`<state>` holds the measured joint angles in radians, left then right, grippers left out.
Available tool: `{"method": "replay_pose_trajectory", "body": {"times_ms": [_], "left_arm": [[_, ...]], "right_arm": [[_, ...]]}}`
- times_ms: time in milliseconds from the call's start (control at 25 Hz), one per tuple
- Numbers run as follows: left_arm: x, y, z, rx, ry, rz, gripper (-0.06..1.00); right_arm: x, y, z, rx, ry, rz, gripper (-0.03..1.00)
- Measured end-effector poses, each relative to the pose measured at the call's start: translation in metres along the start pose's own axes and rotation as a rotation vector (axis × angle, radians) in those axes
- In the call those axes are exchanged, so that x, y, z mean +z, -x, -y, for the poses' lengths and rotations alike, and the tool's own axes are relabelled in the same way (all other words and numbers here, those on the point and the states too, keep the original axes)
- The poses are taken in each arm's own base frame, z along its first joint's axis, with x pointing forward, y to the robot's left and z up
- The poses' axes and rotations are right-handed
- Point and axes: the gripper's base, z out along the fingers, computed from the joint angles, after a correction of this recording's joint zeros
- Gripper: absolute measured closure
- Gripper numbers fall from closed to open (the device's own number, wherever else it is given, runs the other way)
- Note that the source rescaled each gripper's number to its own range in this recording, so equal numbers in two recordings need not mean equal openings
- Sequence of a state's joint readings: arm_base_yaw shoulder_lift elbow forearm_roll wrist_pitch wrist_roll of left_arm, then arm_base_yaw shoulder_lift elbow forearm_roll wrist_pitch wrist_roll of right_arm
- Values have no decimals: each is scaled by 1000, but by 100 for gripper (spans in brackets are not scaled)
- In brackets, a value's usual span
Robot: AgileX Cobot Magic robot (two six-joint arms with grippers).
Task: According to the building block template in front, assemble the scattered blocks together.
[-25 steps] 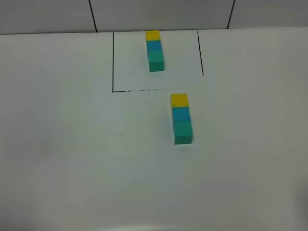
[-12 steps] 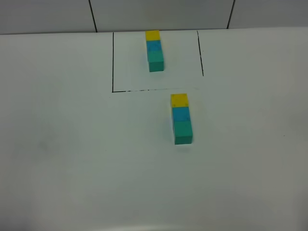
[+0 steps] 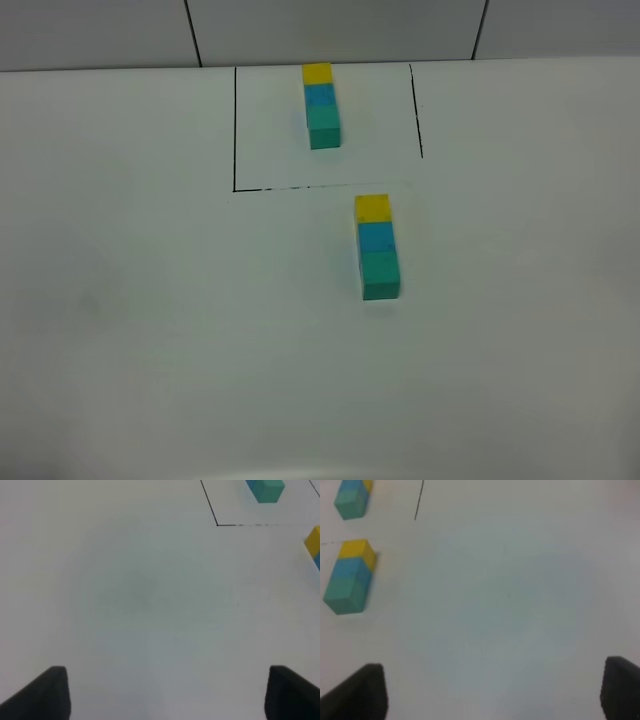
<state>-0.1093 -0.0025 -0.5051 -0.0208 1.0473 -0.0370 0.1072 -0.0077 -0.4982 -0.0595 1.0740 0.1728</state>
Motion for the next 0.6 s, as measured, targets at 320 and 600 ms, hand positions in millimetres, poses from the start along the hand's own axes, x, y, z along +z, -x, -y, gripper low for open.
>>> {"method": "replay_pose_trajectory", "body": {"times_ms": [320, 600], "left_arm": [[0, 0, 0, 0, 0, 0, 28], [0, 0, 0, 0, 0, 0, 28]], "right_arm": [[0, 0, 0, 24, -48, 5, 19], [0, 0, 0, 22, -48, 5, 19]]}}
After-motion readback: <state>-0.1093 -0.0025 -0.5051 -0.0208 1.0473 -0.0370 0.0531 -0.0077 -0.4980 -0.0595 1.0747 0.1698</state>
